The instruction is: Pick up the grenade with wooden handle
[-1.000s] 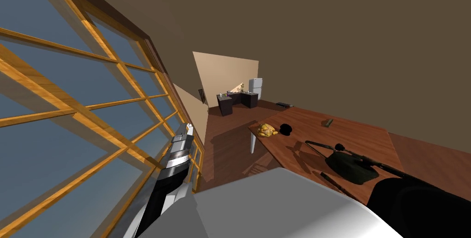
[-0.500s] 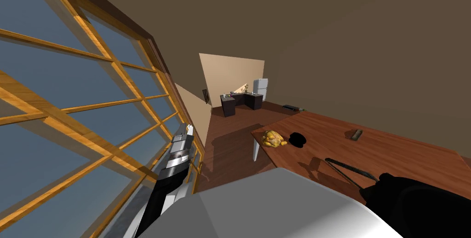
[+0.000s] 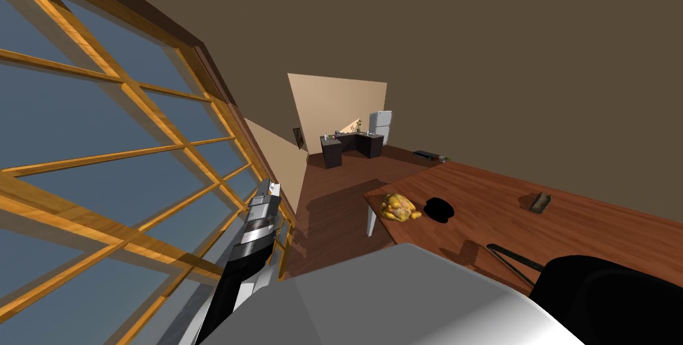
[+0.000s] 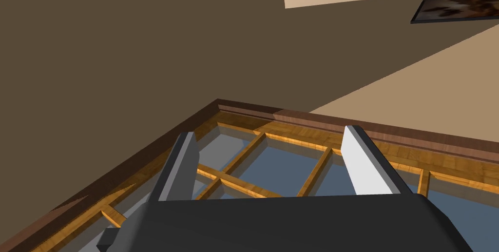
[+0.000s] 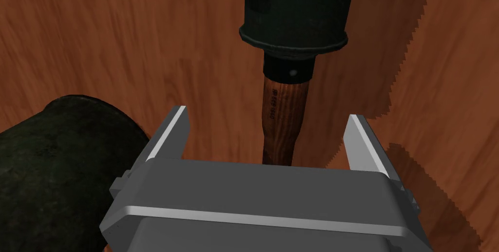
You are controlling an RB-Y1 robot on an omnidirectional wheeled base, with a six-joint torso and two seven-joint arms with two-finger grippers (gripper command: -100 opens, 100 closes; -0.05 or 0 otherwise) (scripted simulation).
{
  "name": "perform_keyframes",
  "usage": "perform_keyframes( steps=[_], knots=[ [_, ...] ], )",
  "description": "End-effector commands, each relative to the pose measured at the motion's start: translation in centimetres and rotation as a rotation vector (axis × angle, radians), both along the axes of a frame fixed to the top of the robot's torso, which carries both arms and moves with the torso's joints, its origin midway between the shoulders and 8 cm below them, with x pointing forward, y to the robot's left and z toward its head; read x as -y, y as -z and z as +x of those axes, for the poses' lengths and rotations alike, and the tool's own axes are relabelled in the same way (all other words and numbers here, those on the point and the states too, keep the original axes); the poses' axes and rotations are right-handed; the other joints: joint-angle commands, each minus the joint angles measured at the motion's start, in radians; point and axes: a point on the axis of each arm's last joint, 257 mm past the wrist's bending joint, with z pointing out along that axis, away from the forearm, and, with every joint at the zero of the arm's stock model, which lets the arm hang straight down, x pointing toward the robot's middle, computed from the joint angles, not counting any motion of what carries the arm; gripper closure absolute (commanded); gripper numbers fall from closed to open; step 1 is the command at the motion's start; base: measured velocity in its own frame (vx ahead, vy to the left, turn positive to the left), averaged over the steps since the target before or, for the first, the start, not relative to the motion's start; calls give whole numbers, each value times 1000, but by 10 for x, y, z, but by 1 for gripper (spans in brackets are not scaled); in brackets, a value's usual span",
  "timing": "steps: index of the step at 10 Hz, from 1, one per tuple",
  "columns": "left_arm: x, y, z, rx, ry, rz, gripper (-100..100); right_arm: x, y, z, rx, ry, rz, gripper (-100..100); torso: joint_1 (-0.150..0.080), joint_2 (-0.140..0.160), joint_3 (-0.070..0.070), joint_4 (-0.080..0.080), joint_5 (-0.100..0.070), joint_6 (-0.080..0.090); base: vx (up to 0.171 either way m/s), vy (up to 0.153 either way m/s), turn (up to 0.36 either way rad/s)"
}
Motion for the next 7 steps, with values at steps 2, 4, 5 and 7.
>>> perform_keyframes(
  steps=[2,4,5,7],
  knots=[
    [0,0,0,0,0,0,0,-9,10,-3,-1,12,1,-100,0,1,0,0,0,0,-9,-14,38],
    [0,0,0,0,0,0,0,-18,21,-6,-2,24,3,-100,-3,3,2,1,-1,0,-39,-59,87],
    [0,0,0,0,0,0,0,-15,18,-4,-1,19,3,-100,-3,4,2,1,-1,0,-20,-26,16],
    [0,0,0,0,0,0,0,-16,19,-4,-1,21,4,100,-1,2,1,1,0,0,0,0,0]
  ],
)
